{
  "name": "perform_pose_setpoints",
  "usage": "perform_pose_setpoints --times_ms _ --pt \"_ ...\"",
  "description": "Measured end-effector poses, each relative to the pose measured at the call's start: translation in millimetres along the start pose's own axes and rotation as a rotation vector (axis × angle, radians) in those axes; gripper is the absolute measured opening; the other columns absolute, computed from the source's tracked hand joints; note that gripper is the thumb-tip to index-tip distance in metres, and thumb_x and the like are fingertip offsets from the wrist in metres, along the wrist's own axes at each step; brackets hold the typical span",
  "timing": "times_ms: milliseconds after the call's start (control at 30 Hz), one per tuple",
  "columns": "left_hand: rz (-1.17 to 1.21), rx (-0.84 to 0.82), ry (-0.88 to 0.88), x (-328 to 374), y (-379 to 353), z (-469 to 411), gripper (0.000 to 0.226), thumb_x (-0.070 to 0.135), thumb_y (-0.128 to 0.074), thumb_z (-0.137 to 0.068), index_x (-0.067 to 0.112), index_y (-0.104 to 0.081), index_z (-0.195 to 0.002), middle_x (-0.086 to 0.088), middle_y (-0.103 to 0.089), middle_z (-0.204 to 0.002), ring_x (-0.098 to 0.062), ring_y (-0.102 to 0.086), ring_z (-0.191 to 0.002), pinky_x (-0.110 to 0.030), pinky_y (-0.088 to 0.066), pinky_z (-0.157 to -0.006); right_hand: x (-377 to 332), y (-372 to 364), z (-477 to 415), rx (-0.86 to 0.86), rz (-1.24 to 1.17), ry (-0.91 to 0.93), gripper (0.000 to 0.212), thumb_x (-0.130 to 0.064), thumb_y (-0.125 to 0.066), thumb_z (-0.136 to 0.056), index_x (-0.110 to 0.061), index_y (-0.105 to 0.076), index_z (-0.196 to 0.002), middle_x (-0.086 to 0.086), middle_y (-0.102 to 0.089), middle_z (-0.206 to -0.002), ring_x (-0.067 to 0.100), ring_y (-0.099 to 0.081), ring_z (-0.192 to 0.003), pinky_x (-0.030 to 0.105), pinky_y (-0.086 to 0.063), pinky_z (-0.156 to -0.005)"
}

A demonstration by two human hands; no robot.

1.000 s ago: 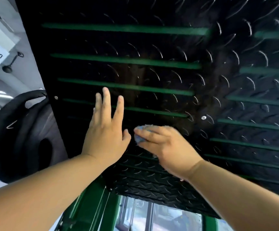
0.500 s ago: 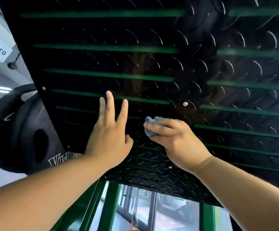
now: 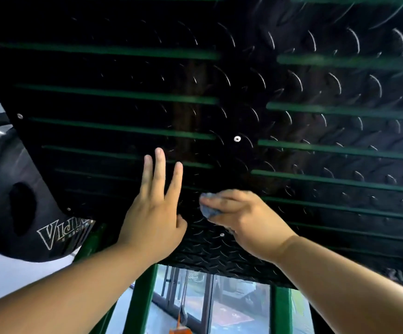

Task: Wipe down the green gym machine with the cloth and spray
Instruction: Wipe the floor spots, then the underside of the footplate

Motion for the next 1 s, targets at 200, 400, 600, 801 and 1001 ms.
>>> perform_pose_setpoints --times_ms 200,400,600,801,1001 --pt "-0.096 0.032 -0.024 -0.4 -19.6 3.6 0.108 0.024 -0.073 -0.066 0.004 -0.01 -0.151 -0.027 0.002 -0.157 -0.043 -0.002 -0.145 -0.052 -0.046 -0.099 5.3 93.5 -34.0 0.436 0.046 -0.062 0.032 -0.002 -0.048 -0.09 -0.01 -0.076 -0.103 0.009 -0.063 -0.128 0.028 -0.056 -0.108 0.04 -0.049 -0.09" --pt "-0.011 0.049 -0.013 7.2 -31.2 5.3 0.107 0.027 -0.072 -0.069 0.003 -0.008 -0.151 -0.024 0.009 -0.158 -0.04 0.002 -0.146 -0.054 -0.029 -0.112 17.5 70.1 -28.0 0.442 0.085 -0.017 0.029 -0.002 -0.048 -0.098 -0.005 -0.072 -0.114 0.01 -0.057 -0.136 0.032 -0.055 -0.123 0.047 -0.047 -0.096" --pt "-0.059 -0.026 -0.126 -6.1 -28.1 18.4 0.096 0.021 -0.069 -0.074 0.013 -0.015 -0.153 -0.016 0.01 -0.16 -0.03 0.004 -0.148 -0.046 -0.027 -0.112 -5.0 -26.1 32.3 0.044 0.034 -0.074 0.039 -0.001 -0.071 -0.079 -0.019 -0.072 -0.114 0.001 -0.057 -0.138 0.025 -0.057 -0.121 0.038 -0.048 -0.095" --pt "-0.16 -0.016 -0.241 -22.4 -31.8 20.2 0.084 0.022 -0.051 -0.079 0.012 -0.011 -0.153 -0.013 0.001 -0.161 -0.025 -0.001 -0.149 -0.045 -0.012 -0.119 4.2 94.1 -46.7 0.615 0.036 -0.223 0.033 0.003 -0.059 -0.08 -0.004 -0.068 -0.111 0.019 -0.058 -0.12 0.031 -0.05 -0.106 0.035 -0.042 -0.091" --pt "-0.198 0.009 -0.264 -49.6 -37.2 22.9 0.082 0.024 -0.037 -0.076 0.012 -0.011 -0.152 -0.004 -0.003 -0.162 -0.02 -0.008 -0.149 -0.048 -0.019 -0.115 -13.5 -1.3 -35.3 0.33 0.104 -0.008 0.026 -0.009 -0.06 -0.089 -0.014 -0.073 -0.11 0.003 -0.065 -0.122 0.021 -0.05 -0.114 0.037 -0.042 -0.089"
Point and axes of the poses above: each hand's wrist, its own z-axis away from the middle knuckle, its own y-axis out of the back of the hand, x = y × z, the point moved 8 cm from there along -z, towards the middle knuckle
